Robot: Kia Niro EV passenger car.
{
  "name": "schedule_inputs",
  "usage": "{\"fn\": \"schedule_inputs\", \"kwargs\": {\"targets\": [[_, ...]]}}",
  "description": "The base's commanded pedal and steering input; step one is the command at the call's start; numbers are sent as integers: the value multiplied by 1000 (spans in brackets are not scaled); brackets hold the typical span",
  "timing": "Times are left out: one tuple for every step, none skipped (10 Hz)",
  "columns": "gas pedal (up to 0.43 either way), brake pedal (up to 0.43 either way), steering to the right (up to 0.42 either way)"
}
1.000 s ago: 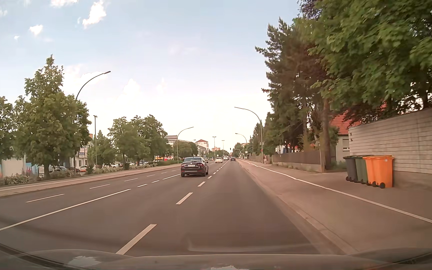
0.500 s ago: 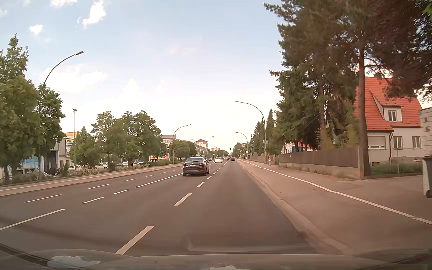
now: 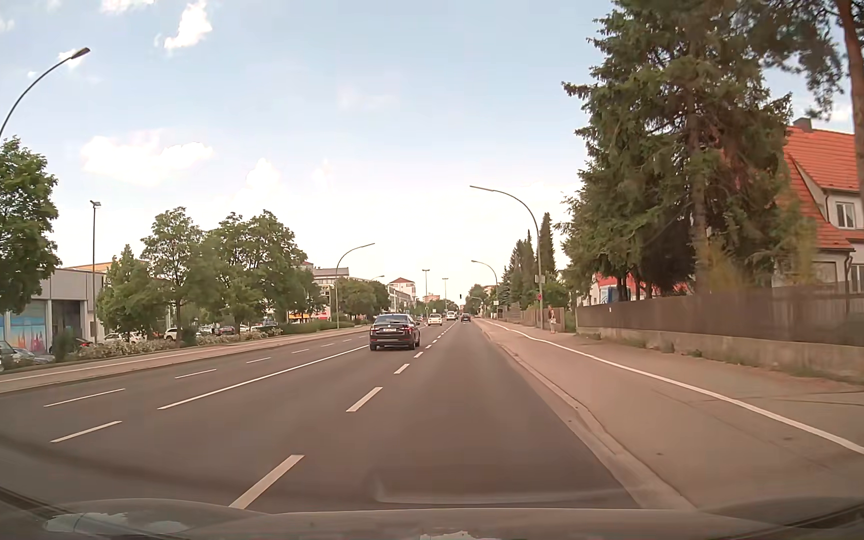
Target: Follow the waypoints while adhering to traffic rules and regulations
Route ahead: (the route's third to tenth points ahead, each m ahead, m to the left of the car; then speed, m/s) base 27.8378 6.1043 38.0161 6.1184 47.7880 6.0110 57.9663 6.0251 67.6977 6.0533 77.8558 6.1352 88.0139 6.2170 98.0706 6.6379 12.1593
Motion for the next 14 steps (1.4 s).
{"fn": "schedule_inputs", "kwargs": {"targets": [[39, 18, -3], [39, 18, -2], [39, 18, -2], [39, 18, -2], [39, 18, -2], [39, 18, -2], [39, 24, -2], [39, 18, -2], [39, 18, -3], [39, 24, -3], [39, 18, -3], [39, 18, -3], [39, 18, -3], [39, 18, -3]]}}
